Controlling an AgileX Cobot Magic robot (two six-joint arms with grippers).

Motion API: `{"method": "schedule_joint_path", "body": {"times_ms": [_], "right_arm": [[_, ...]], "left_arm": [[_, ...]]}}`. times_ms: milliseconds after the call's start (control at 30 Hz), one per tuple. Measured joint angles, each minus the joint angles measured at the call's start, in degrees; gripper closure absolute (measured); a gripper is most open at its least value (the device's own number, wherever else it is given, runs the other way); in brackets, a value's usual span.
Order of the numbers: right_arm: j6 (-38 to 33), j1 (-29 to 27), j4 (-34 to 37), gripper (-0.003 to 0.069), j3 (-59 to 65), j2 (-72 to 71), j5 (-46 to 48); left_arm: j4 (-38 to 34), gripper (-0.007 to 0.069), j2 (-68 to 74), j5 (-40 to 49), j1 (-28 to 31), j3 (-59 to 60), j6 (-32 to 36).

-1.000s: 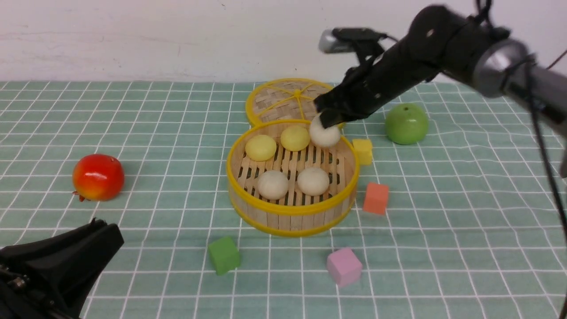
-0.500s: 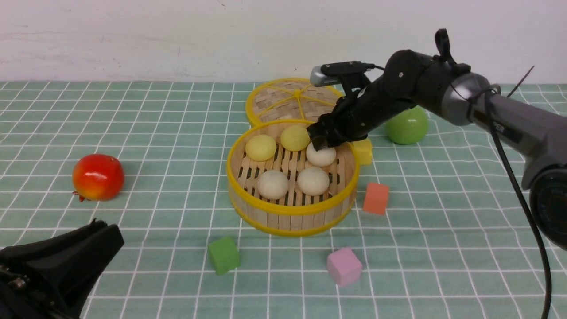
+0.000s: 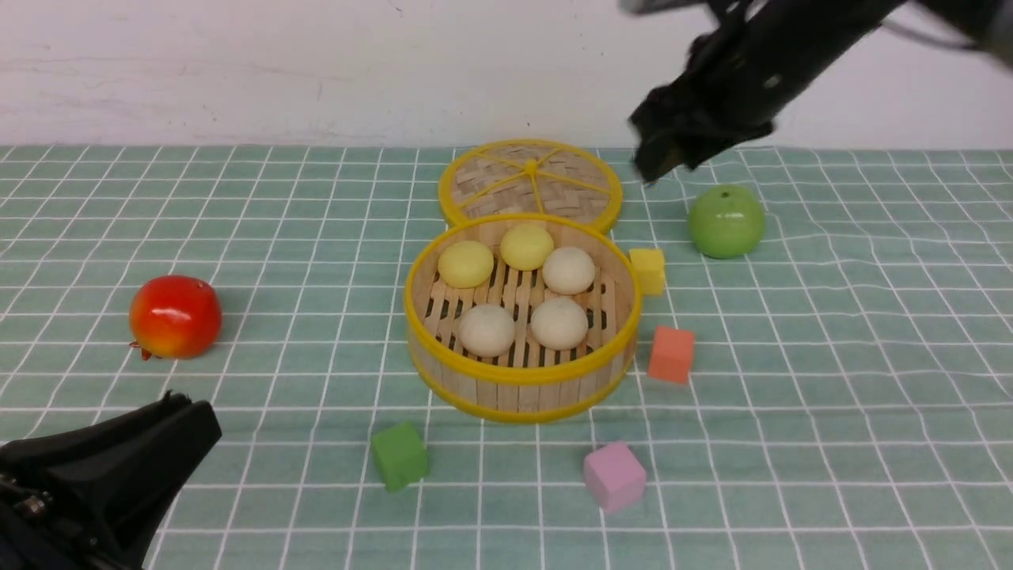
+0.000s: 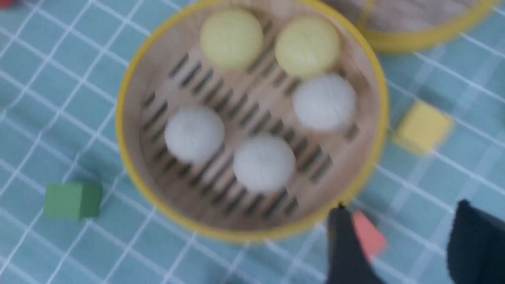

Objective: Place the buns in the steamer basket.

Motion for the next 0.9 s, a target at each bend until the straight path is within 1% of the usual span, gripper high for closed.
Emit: {"method": "schedule_joint_path", "body": {"times_ms": [67,167,200,267,300,467,567,600,700,900], "right_arm": [[1.8,0.0,-1.4,0.0451,1.6,-3.8,0.8],[4.4,0.0,-1.6,0.0578,7.3,-10.4,1.4],[5.2,0.0,-1.6,0.0611,10.2,-12.4,1.5],[6.5,0.0,-1.8,0.0647,15.4,-15.9,1.6],[7.9,0.0,-1.9,0.0668,20.9,-20.7,1.7],[10.0,0.0,-2.3,0.0673,36.0,-33.5,1.7],[10.2,0.0,-2.3,0.0672,41.0,-38.5,1.7],[10.3,0.0,-2.2,0.067,44.5,-42.5,1.8],[10.4,0.0,-2.0,0.0669,47.9,-47.8,2.2],[10.4,0.0,-2.0,0.0662,48.8,-53.9,2.4]], "left_arm": [[0.0,0.0512,0.0,0.0,0.0,0.0,0.0],[0.0,0.0512,0.0,0.0,0.0,0.0,0.0],[0.0,0.0512,0.0,0.0,0.0,0.0,0.0],[0.0,0.0512,0.0,0.0,0.0,0.0,0.0],[0.0,0.0509,0.0,0.1,0.0,0.0,0.0],[0.0,0.0501,0.0,0.1,0.0,0.0,0.0],[0.0,0.05,0.0,0.2,0.0,0.0,0.0],[0.0,0.0498,0.0,0.2,0.0,0.0,0.0],[0.0,0.0497,0.0,0.2,0.0,0.0,0.0],[0.0,0.0497,0.0,0.3,0.0,0.0,0.0]]}}
